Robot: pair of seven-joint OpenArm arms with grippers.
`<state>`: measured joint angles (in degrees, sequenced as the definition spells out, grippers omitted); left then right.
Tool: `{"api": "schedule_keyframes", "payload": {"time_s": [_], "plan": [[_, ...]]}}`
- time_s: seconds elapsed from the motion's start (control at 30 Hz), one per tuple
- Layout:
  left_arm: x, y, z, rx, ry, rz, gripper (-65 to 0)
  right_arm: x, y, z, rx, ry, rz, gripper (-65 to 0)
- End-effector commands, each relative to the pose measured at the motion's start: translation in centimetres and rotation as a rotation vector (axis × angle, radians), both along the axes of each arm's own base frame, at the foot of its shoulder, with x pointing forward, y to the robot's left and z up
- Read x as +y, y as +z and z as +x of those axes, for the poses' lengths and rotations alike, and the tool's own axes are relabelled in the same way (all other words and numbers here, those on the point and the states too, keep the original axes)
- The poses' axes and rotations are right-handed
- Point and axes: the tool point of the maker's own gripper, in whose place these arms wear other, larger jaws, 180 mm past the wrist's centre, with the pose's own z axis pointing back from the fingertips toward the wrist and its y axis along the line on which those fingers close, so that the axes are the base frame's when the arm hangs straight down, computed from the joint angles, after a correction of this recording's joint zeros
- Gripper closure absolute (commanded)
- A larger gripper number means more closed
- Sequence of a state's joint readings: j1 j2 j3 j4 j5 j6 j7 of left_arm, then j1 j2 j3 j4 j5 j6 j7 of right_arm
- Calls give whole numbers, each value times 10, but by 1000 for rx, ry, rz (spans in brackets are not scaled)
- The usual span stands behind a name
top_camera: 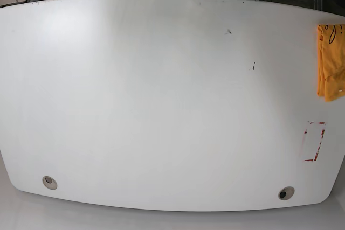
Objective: Layout the t-shirt on the table in an organized manner, then fold the t-shirt properly
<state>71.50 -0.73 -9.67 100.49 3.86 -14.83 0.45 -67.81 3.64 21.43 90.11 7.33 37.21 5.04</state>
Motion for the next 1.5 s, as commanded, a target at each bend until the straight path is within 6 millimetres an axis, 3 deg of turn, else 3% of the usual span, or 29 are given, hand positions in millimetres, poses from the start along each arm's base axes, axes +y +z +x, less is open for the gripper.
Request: {"api": "schedule_keyframes", "payload": {"time_s": [0.0, 0.2, 0.47, 0.63, 1.07, 1.27, 1.47], "plan": [[2, -19, -26, 73, 8, -11, -274, 3, -14, -23, 62, 8, 42, -130], [3, -70, -46, 172, 39, -22, -274, 12, -47, -39, 139, -4, 86, -130], [15, -132, -36, 250, 66, -18, -274, 6, -98, -37, 217, 23, 71, -130], [21, -157, -26, 286, 59, -16, -274, 8, -125, -32, 264, 31, 73, -130], [30, -205, -5, 414, 110, -20, -274, -6, -169, -3, 316, 33, -39, -130], [22, -215, 11, 442, 77, -32, -274, -6, -182, 4, 344, 33, -67, -130], [27, -218, 27, 443, 89, -26, -276, -7, -192, 12, 370, 11, -81, -135]]}}
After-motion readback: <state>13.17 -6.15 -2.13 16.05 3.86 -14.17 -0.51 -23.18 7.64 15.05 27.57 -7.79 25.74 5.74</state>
